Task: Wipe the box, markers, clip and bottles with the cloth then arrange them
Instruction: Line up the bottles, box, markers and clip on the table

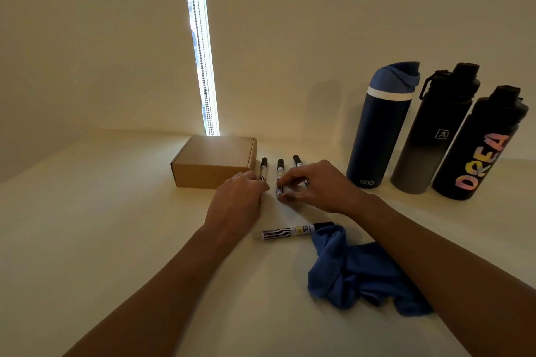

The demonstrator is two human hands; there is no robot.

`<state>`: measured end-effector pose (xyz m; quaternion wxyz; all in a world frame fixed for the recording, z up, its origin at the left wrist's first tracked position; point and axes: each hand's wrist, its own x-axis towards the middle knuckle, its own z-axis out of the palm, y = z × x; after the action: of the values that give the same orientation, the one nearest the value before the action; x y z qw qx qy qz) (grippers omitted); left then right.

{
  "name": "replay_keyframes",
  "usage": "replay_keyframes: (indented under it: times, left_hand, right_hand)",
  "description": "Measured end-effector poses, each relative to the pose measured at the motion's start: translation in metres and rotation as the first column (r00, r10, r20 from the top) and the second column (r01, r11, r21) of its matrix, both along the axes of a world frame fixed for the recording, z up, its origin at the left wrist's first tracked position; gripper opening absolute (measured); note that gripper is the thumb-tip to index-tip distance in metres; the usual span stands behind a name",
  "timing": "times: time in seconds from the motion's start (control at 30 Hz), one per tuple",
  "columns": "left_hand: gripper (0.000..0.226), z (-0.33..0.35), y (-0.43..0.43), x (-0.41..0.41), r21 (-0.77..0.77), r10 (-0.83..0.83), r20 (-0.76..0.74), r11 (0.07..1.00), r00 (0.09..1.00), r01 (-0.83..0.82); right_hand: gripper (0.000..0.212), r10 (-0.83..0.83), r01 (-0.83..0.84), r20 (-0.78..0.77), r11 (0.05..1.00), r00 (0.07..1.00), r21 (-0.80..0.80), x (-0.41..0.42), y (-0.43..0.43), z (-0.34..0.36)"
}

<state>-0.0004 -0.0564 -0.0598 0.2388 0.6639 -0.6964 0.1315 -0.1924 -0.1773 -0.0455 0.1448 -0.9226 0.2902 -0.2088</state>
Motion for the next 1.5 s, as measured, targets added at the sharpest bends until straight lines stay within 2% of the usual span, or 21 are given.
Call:
replay_keyframes:
  times: [0.73,1.13,1.37,1.5]
  left_hand:
    - [0.025,0.002,0.000,0.002,-0.021,0.015,0.017,1.000,1.000,-0.015]
    - [0.029,0.004,0.002,0.000,-0.009,0.034,0.034,0.999,0.999,-0.034]
    - [0.032,0.002,0.000,-0.011,-0.072,-0.051,0.023,0.996,0.998,0.052]
    - [0.030,0.000,-0.003,-0.013,-0.096,-0.090,0.118,0.990,0.989,0.101]
  right_hand:
    - [0.034,-0.007,0.007,0.053,1.000,0.999,0.003,0.013,0.005,0.002]
    - [0.048,-0.049,0.048,0.088,0.999,0.995,0.016,-0.004,0.006,0.013]
    - [0.040,-0.148,0.148,0.010,0.989,0.989,0.008,-0.030,-0.002,0.018]
    - [0.036,-0.178,0.170,-0.102,0.982,0.979,-0.076,-0.037,-0.003,0.016]
